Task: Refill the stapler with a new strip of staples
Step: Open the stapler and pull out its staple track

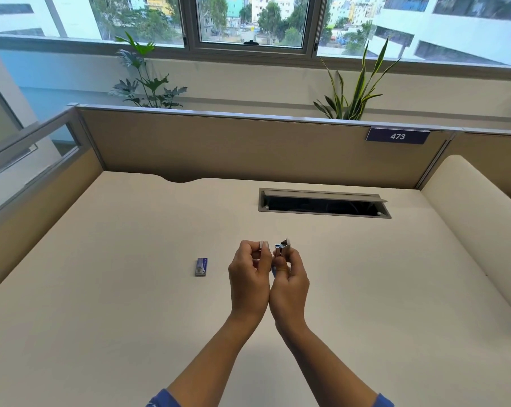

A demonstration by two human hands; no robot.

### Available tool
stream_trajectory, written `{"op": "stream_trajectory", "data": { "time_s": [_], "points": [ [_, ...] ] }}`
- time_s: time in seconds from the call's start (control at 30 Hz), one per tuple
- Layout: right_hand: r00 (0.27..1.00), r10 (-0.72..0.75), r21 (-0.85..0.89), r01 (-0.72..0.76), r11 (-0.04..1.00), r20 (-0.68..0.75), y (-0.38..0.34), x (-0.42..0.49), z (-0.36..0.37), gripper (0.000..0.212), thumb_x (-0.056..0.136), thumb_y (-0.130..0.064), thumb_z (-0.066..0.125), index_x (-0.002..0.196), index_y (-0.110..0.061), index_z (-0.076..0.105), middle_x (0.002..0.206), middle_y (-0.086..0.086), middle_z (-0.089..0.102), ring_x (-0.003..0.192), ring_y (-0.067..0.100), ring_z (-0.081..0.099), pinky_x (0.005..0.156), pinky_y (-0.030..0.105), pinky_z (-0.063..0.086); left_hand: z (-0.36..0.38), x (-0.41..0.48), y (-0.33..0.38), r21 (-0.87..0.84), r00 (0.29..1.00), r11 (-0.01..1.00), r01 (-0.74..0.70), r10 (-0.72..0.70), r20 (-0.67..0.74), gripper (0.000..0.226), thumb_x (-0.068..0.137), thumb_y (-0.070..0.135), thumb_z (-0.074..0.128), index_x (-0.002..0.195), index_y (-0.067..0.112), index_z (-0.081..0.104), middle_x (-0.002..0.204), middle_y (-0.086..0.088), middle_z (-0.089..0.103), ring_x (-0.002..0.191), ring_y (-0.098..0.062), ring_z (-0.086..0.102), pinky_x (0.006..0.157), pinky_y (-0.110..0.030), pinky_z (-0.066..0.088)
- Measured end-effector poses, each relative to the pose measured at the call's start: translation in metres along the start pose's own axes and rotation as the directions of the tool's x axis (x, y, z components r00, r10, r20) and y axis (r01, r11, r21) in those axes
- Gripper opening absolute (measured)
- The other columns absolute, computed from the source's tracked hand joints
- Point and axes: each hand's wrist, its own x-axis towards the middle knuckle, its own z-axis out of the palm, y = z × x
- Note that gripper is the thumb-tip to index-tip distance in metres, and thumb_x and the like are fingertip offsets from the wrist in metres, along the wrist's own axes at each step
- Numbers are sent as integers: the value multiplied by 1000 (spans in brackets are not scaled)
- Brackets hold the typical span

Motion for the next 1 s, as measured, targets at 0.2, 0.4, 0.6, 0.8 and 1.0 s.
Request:
{"op": "stream_trajectory", "data": {
  "time_s": [0.2, 0.4, 0.6, 0.8, 1.0],
  "points": [
    [989, 64, 82, -53, 995, -135, -8, 2, 1, 25, 104, -12, 44, 93, -26, 62, 86, -5, 69, 85, 11, 67, 80, 27, 53, 4, -4, -2, -125, 978, 982, 139, -156, -137, 15, 97, 32, 50, 87, 22, 54, 81, 2, 67, 70, -12, 71, 62, -31, 62],
    [951, 310, 450, -273, 850, -9, -18, 24, -6, 26, 106, -17, 36, 96, -20, 59, 85, -3, 70, 95, 13, 69, 95, 33, 50, 0, -12, -3, -437, 853, 803, 404, -504, -136, 21, 101, 34, 42, 88, 18, 49, 67, 9, 71, 58, -19, 74, 49, -16, 54],
    [922, 368, 617, -360, 699, 121, -19, 35, -21, 23, 106, -18, 37, 104, -15, 60, 98, 1, 68, 102, 20, 70, 95, 40, 53, -12, 12, -4, -548, 773, 617, 564, -629, 87, 17, 98, 24, 52, 92, 9, 58, 81, -7, 71, 66, -18, 75, 58, -20, 59],
    [899, 423, 620, -397, 677, 114, -21, 44, -29, 17, 106, -26, 37, 122, -21, 39, 109, 10, 70, 100, 27, 71, 87, 42, 56, -20, 13, -7, -606, 792, 550, 575, -559, 244, 14, 94, 18, 59, 101, 6, 61, 90, -8, 77, 86, -24, 75, 68, -22, 60],
    [936, 345, 430, -342, 835, 74, -20, 48, -31, 20, 103, -24, 45, 118, -21, 32, 111, 4, 67, 99, 20, 71, 87, 39, 56, -21, 3, -15, -554, 782, 566, 611, -539, 312, 13, 96, 19, 56, 105, 9, 60, 104, -10, 73, 96, -25, 73, 78, -30, 61]
  ]
}}
